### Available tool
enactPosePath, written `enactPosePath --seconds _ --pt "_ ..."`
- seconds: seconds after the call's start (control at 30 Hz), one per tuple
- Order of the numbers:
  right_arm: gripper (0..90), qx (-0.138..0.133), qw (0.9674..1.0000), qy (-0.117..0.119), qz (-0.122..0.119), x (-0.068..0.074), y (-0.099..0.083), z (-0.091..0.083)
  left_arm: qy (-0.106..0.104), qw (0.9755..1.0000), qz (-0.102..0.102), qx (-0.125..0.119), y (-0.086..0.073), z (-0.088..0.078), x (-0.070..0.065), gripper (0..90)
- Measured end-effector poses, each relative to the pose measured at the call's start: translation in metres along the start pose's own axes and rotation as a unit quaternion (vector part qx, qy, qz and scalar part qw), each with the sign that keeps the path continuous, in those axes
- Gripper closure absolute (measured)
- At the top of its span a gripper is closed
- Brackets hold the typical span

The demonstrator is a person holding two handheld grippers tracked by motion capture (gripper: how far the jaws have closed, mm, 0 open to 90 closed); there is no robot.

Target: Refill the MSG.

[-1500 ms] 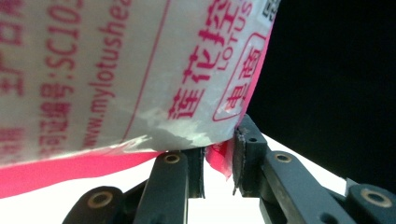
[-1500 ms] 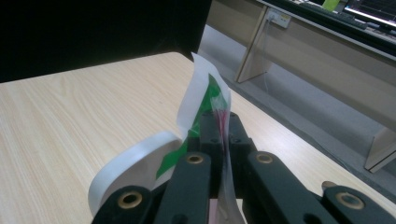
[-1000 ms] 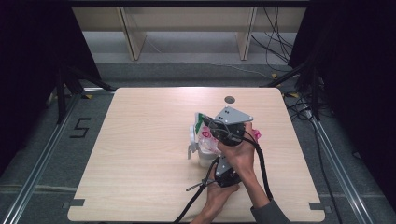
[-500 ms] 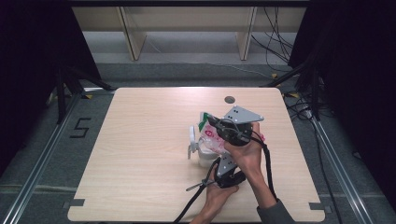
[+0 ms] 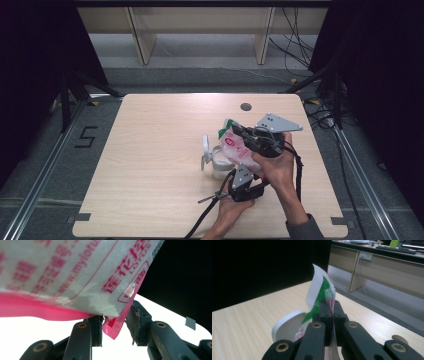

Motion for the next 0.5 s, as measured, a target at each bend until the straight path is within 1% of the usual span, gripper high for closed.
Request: enactPosePath --seconds 0.03,0.07,0.1,0.13,0.17,0.2,0.23,0.27,0.3,0.33,0.4,0.43,0.47,0.5 --pt "90.0 0.003 0.9999 0.009 0.011 -0.001 0.0 -0.004 0.0 1.0 0.001 0.0 0.0 0.0 0.0 65.0" --pt "90.0 0.001 0.9998 0.009 0.017 -0.001 -0.001 -0.006 -0.004 1.0 0.002 0.001 -0.001 0.0 0.0 64.5" --pt "90.0 -0.002 0.9999 0.004 0.011 -0.004 0.0 -0.009 -0.004 1.0 0.002 0.005 -0.001 0.0 0.001 63.7" --pt "90.0 -0.009 0.9999 -0.001 0.01 -0.006 -0.001 -0.011 -0.004 1.0 0.003 0.007 -0.001 0.0 0.001 63.2" --pt "90.0 -0.006 0.9998 -0.003 0.021 -0.007 -0.001 -0.016 0.001 0.9999 0.005 0.013 -0.001 -0.001 0.001 62.7" --pt "90.0 -0.011 0.9996 0.001 0.027 -0.009 -0.002 -0.019 -0.004 0.9999 0.004 0.01 -0.001 -0.001 0.002 62.2" --pt "90.0 -0.014 0.9992 0.005 0.037 -0.009 -0.002 -0.022 -0.006 0.9999 0.003 0.011 -0.001 -0.002 0.002 61.7" --pt "90.0 -0.017 0.9992 0.008 0.036 -0.012 -0.003 -0.024 -0.008 0.9999 0.004 0.013 -0.001 -0.002 0.003 61.4" --pt "90.0 -0.023 0.9989 0.008 0.04 -0.014 -0.003 -0.026 -0.007 0.9999 0.003 0.012 -0.001 -0.002 0.003 60.7" --pt "90.0 -0.019 0.9986 0.006 0.049 -0.014 -0.003 -0.028 -0.003 0.9999 0.004 0.016 -0.001 -0.003 0.003 60.0" --pt "90.0 -0.022 0.9985 0.006 0.051 -0.016 -0.004 -0.029 0.001 0.9998 0.004 0.022 -0.001 -0.004 0.003 57.7" --pt "90.0 -0.03 0.9982 0.008 0.052 -0.017 -0.005 -0.029 -0.003 0.9997 0.002 0.023 -0.001 -0.005 0.004 56.4" --pt "90.0 -0.029 0.9986 0.005 0.044 -0.019 -0.006 -0.03 -0.003 0.9996 0.007 0.027 -0.002 -0.005 0.005 55.5" --pt "90.0 -0.025 0.9982 0.01 0.053 -0.019 -0.008 -0.031 -0.002 0.9996 0.005 0.029 -0.003 -0.005 0.005 54.9"
Point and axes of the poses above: each handheld gripper's, and its own axes: z roughly forward along the jaws, y roughly out of its top, x roughly to its left, the point moved 1 cm from there along z, roughly forward along the jaws, and after that the axes turned 5 degrees about -x, right-handed, at the moved point
